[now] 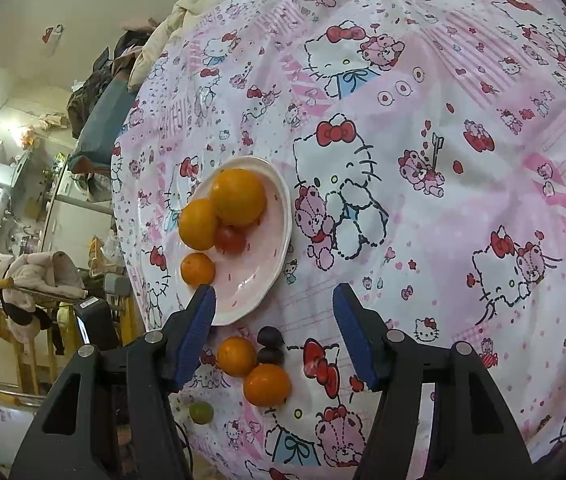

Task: Organize fruits
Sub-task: 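Grasp a dark grape with the right gripper while the left lifts the oval tomato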

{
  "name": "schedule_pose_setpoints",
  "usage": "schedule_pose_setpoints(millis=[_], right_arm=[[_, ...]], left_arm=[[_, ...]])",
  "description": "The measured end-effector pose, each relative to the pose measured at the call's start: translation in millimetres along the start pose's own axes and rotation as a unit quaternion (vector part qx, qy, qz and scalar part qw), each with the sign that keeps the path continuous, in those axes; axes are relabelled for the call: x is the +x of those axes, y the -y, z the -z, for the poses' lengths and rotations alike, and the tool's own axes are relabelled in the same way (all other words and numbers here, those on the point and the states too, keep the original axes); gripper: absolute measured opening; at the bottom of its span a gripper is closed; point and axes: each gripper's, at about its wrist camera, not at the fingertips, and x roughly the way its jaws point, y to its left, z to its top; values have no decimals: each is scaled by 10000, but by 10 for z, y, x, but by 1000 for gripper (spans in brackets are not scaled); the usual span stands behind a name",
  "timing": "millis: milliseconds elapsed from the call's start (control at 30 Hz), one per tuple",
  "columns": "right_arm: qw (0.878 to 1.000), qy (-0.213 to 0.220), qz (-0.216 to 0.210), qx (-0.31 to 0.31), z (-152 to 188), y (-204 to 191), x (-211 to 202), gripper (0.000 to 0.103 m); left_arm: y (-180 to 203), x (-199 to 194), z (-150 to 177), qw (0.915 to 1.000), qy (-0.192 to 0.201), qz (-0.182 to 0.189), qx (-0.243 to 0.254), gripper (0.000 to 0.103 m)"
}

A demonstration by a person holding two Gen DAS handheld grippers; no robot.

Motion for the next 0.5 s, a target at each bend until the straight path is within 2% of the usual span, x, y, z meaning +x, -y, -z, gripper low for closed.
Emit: schedule_pose_setpoints(millis=[267,500], right_arm=[[9995,-283,49,-154,64,-84,125,65],[9964,-670,208,-476,217,-188,294,65]], left_arm=[[-179,-235,109,9990,-85,236,-361,34],[-449,-615,256,9959,97,299,-849,34]])
